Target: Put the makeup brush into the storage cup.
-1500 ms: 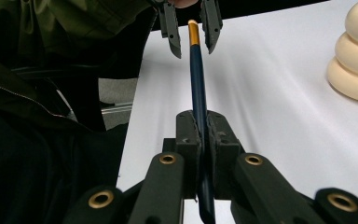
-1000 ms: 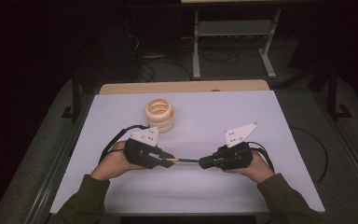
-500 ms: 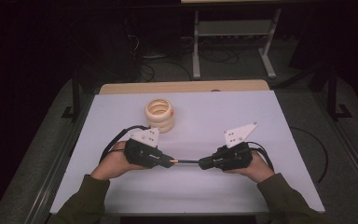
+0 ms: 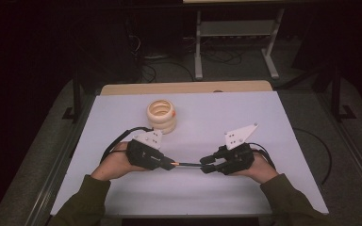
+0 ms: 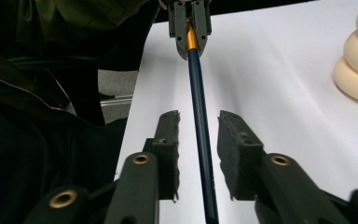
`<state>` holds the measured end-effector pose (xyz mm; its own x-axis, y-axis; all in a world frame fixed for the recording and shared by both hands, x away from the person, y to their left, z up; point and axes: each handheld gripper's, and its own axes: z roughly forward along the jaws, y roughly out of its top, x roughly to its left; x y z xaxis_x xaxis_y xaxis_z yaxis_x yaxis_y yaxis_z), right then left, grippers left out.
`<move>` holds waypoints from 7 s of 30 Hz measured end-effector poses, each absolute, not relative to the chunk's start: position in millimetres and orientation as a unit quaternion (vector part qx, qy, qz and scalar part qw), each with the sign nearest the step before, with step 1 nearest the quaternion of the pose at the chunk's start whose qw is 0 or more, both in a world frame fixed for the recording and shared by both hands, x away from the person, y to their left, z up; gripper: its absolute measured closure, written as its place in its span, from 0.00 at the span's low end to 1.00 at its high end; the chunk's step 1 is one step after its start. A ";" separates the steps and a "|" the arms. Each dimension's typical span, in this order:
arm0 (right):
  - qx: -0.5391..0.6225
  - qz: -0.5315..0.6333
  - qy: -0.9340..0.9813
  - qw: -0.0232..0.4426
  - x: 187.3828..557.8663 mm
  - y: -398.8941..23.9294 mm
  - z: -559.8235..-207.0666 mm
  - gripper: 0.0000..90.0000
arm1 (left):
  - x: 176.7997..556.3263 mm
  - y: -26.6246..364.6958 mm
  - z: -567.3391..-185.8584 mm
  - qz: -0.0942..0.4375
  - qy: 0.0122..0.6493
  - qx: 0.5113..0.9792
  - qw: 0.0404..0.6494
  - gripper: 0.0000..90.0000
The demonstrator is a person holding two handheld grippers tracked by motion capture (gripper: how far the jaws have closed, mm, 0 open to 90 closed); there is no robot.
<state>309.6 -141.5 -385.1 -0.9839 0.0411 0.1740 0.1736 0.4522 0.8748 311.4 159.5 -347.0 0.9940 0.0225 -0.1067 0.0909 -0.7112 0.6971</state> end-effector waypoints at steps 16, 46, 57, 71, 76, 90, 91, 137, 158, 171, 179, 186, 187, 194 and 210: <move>-0.042 -0.480 -0.875 0.055 314.9 -117.5 -385.1 0.75 | 314.8 143.0 -342.6 -0.045 0.013 0.947 0.317 0.94; -0.031 -0.448 -0.891 0.062 315.8 -101.6 -392.8 0.92 | 315.4 137.8 -344.4 -0.047 0.004 0.950 0.309 0.92; -0.049 -0.471 -0.878 0.063 315.7 -109.2 -388.6 0.92 | 316.4 150.0 -342.5 -0.027 0.036 0.923 0.382 0.65; -0.051 -0.504 -0.860 0.060 315.3 -116.3 -387.9 0.92 | 315.4 159.8 -341.1 -0.031 0.043 0.897 0.439 0.74; -0.047 -0.507 -0.859 0.059 315.0 -113.3 -389.3 0.92 | 315.5 159.9 -340.6 -0.035 0.041 0.895 0.444 0.79; -0.040 -0.511 -0.856 0.060 315.0 -110.5 -390.7 0.92 | 316.2 159.9 -341.0 -0.057 0.035 0.895 0.441 0.93; -0.039 -0.510 -0.857 0.060 314.8 -110.3 -390.8 0.92 | 316.1 159.9 -340.9 -0.058 0.035 0.895 0.440 0.93; -0.018 -0.406 -0.911 0.071 318.6 -83.9 -391.7 0.88 | 320.3 139.5 -330.8 -0.069 0.008 0.942 0.329 0.94; -0.026 -0.418 -0.906 0.067 319.5 -85.6 -390.7 0.92 | 321.8 151.6 -331.4 -0.043 0.033 0.923 0.382 0.71; -0.048 -0.476 -0.876 0.060 318.9 -94.7 -385.7 0.92 | 320.4 162.1 -332.8 -0.028 0.056 0.889 0.454 0.63; -0.051 -0.492 -0.868 0.052 320.2 -93.2 -386.8 0.92 | 320.4 163.2 -334.6 -0.029 0.055 0.874 0.481 0.69; -0.058 -0.507 -0.858 0.053 320.8 -93.3 -385.5 0.92 | 320.2 160.1 -337.9 -0.036 0.058 0.870 0.489 0.76; -0.058 -0.508 -0.858 0.054 320.8 -93.1 -385.5 0.92 | 320.3 159.6 -337.9 -0.036 0.058 0.869 0.490 0.78; -0.063 -0.505 -0.859 0.057 320.3 -91.9 -386.1 0.92 | 320.8 159.6 -336.6 -0.035 0.062 0.866 0.494 0.85; -0.052 -0.506 -0.860 0.048 321.4 -88.7 -387.4 0.92 | 323.3 157.3 -337.4 -0.054 0.069 0.864 0.496 0.92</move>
<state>321.4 -88.7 -387.4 -0.9899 0.0406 0.1362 0.1388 0.4825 0.8648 323.3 157.3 -337.4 0.9846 0.0667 -0.1615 0.1731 -0.4978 0.8498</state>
